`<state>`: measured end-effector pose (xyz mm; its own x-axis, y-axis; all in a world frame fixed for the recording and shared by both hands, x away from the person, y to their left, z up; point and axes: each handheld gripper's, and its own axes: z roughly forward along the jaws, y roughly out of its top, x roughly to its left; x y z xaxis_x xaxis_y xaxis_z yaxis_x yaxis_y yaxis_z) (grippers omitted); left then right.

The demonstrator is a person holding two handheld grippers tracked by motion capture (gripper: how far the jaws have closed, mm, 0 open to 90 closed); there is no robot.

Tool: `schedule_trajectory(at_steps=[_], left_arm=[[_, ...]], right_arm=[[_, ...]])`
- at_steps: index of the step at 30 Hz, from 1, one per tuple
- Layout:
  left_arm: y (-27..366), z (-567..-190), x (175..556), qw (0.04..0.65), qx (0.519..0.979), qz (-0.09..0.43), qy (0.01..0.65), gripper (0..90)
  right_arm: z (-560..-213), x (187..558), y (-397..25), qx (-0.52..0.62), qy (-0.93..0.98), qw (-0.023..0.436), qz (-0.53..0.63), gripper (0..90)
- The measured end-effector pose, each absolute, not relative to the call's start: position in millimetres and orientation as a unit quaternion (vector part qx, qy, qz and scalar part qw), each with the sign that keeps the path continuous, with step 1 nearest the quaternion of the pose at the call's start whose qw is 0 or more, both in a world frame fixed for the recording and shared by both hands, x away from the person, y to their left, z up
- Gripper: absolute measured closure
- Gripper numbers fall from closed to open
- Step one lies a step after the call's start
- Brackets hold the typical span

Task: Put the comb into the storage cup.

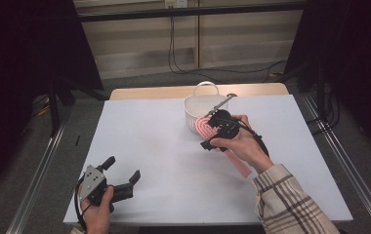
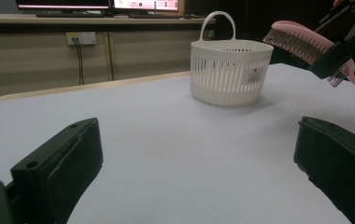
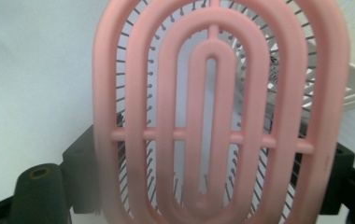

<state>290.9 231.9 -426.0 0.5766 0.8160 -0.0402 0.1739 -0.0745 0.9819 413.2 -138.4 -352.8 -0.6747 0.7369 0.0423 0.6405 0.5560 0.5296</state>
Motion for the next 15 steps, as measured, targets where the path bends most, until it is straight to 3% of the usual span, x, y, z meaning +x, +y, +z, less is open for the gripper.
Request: schedule_trajectory(at_steps=[15], left_arm=[[232, -426, 291, 0.574, 0.677, 0.28, 0.366, 1.4]], right_arm=[[-341, 409, -149, 0.392, 0.856, 0.121, 0.315, 19.5]])
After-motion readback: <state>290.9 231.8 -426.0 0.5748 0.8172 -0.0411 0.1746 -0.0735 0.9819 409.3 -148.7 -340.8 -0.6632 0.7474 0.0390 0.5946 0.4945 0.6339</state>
